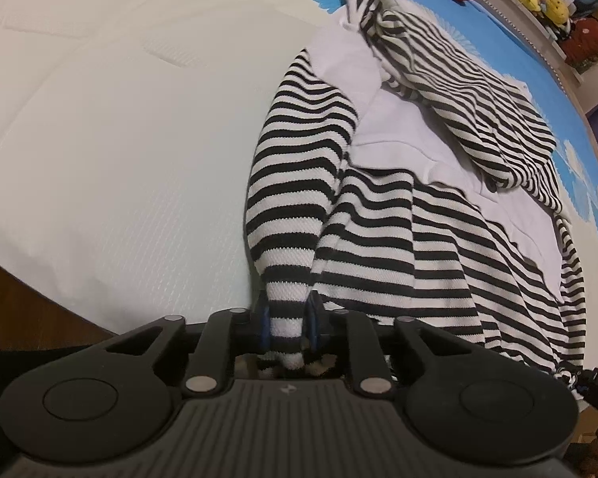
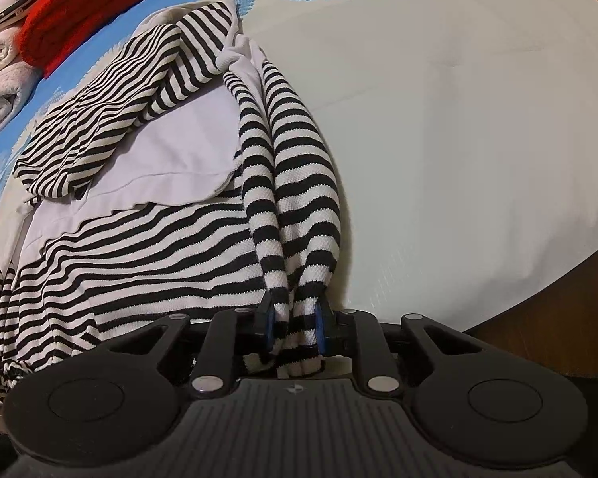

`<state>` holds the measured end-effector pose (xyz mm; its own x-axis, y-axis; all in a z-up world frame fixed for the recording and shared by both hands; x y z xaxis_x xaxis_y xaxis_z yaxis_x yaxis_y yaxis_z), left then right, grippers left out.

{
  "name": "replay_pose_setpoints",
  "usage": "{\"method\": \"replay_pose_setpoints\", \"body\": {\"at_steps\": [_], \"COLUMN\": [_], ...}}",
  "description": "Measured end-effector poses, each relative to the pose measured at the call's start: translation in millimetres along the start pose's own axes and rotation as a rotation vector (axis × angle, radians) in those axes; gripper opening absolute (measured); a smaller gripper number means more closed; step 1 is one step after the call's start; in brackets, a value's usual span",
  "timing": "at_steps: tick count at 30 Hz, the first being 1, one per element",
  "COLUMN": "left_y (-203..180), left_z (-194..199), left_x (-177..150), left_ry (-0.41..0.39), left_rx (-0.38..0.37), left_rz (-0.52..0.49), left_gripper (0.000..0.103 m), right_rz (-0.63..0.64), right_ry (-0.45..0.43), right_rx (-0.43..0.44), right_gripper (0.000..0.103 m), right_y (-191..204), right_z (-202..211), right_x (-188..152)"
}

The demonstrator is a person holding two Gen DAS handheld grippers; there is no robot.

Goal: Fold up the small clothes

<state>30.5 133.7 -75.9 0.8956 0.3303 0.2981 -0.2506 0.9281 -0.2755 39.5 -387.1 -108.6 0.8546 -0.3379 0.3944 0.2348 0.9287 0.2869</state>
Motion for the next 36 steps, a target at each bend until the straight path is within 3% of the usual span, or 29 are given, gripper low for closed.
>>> {"method": "replay_pose_setpoints", "body": {"at_steps": [8,15,19,22,26,29,32,36], "left_y": [-13.5,-31.1,-24.7,-17.6,-17.2,-21.1,-28.6,-35.2], "left_z": [28.8,129.5,188.9,209.5,187.0,146.8,98.1,30.2], "left_x": [1.1,15.5,7.7,0.7,14.9,47.5,93.8,159.8], "left_ry": [-0.080,-0.231,-0.247,-0.220,-0.143,-0.116,-0.090,-0.035], "left_rx": [-0.014,-0.164,-0.234,-0.275,-0.302,-0.276,-0.273,-0.258], "left_rz": [-0.072,-0.190,-0.222,-0.220,-0.167,-0.130,-0.118,-0.022], "left_gripper": [0.010,0.009,0.009,0.009,0.010,0.010,0.010,0.013], "right_rz": [-0.002,-0.016,0.018,0.028,-0.004,-0.017,0.008,0.014], "right_ry": [-0.105,-0.251,-0.346,-0.358,-0.304,-0.268,-0.259,-0.220], "right_rx": [0.086,0.279,0.385,0.415,0.407,0.372,0.356,0.302], "right_gripper": [0.008,0.006,0.006,0.006,0.006,0.006,0.006,0.006], "right_y": [3.8,4.5,-0.1,-9.1,-15.8,-11.5,5.4,29.7], "right_z": [33.9,132.7,203.9,230.7,217.9,191.8,159.2,96.8], "right_x": [9.7,34.8,22.5,7.6,12.2,32.6,70.4,135.4]}}
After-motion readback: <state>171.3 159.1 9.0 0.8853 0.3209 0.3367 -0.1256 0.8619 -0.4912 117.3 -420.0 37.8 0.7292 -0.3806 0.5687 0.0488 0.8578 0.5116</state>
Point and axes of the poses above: each gripper's, at about its wrist camera, not at the fingertips, and z roughly against the way its jaws point, y to its left, x to its top, the point moved 3 cm from there along -z, roughly the way its jaws point, and after that the axes turned 1 degree about -x, right-handed, at the moved point
